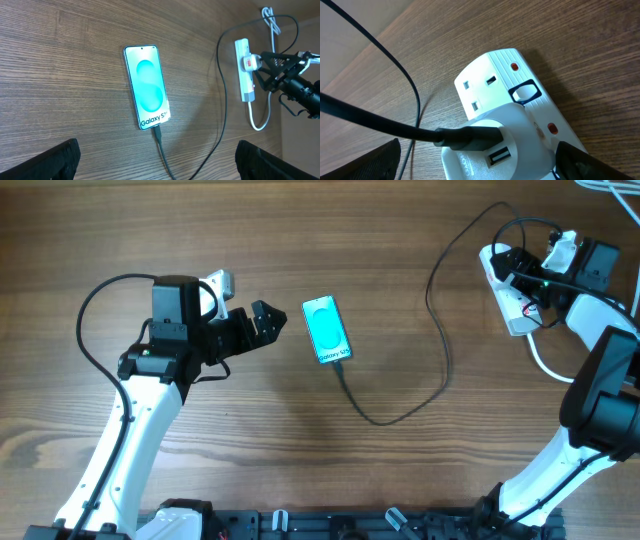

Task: Plug charger to phone and switch on socket
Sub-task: 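Press the power strip switch down with the right gripper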

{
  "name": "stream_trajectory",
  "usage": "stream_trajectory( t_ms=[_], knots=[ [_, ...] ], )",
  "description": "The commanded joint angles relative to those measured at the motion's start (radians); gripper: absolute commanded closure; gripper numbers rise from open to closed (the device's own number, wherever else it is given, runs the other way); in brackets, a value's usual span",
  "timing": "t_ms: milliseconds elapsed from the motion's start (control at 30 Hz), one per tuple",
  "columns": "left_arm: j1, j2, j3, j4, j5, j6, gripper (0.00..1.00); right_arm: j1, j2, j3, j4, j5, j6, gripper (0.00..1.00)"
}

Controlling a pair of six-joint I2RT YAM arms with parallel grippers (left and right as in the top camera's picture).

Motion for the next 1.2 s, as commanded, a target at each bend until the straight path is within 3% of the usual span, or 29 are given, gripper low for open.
stream_trajectory(
  t_ms=[0,1167],
  knots=[
    [-0.002,-0.014,-0.002,0.000,-0.009,-0.006,0.00,0.008,0.035,-0.015,-0.038,0.014,0.006,0.00],
    [-0.002,-0.014,-0.002,0.000,-0.009,-0.006,0.00,0.014,0.035,-0.015,-0.084,-0.078,-0.025,0.00]
  ],
)
